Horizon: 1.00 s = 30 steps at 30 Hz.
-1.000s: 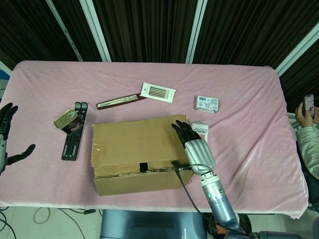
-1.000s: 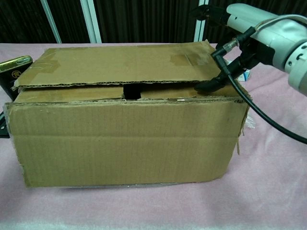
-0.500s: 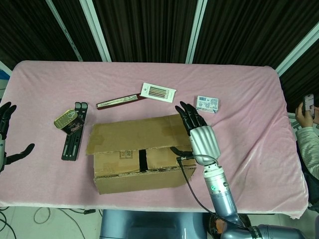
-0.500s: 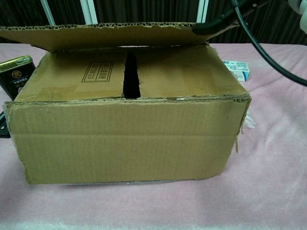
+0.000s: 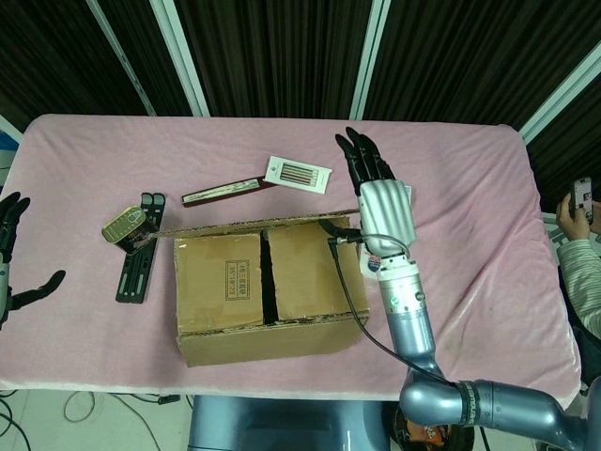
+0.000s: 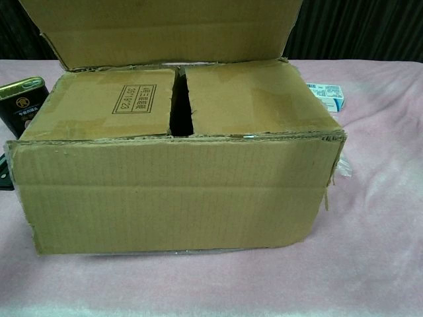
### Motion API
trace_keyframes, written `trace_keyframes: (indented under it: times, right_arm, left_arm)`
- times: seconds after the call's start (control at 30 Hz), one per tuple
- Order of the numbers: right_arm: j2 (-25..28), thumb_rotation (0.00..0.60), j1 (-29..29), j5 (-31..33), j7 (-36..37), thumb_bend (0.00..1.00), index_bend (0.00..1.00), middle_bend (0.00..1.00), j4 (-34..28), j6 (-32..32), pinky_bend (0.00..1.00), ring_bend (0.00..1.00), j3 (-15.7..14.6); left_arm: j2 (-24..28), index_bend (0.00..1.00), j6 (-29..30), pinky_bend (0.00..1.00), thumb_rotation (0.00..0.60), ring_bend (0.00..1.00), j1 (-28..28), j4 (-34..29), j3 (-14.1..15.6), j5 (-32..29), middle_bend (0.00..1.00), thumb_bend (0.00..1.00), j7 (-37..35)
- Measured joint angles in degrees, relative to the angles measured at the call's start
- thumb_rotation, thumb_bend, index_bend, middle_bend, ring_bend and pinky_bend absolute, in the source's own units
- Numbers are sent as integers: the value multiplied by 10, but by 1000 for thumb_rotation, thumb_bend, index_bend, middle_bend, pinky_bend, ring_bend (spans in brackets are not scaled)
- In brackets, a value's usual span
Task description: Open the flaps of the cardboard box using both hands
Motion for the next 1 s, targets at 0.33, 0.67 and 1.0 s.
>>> trace_keyframes:
  times: [0.33, 0.67, 1.0]
  right_arm:
    - [-34, 600, 92, 103, -2, 164, 0, 0, 111, -23, 219, 0, 53]
    - [-66, 600, 148, 134, 9, 163, 0, 0, 207, -30, 219, 0, 59]
    - [-71, 600, 158, 148, 26, 163, 0, 0, 229, -29, 219, 0, 32]
  left_arm:
    - [-3, 11, 3, 150, 600, 54, 0, 3, -5, -11, 25, 152, -2]
    - [-3, 11, -3, 151, 600, 55, -2, 7, -7, -21, 25, 152, -6]
    - [-4, 11, -8, 150, 600, 55, -4, 9, -6, -24, 25, 152, -4]
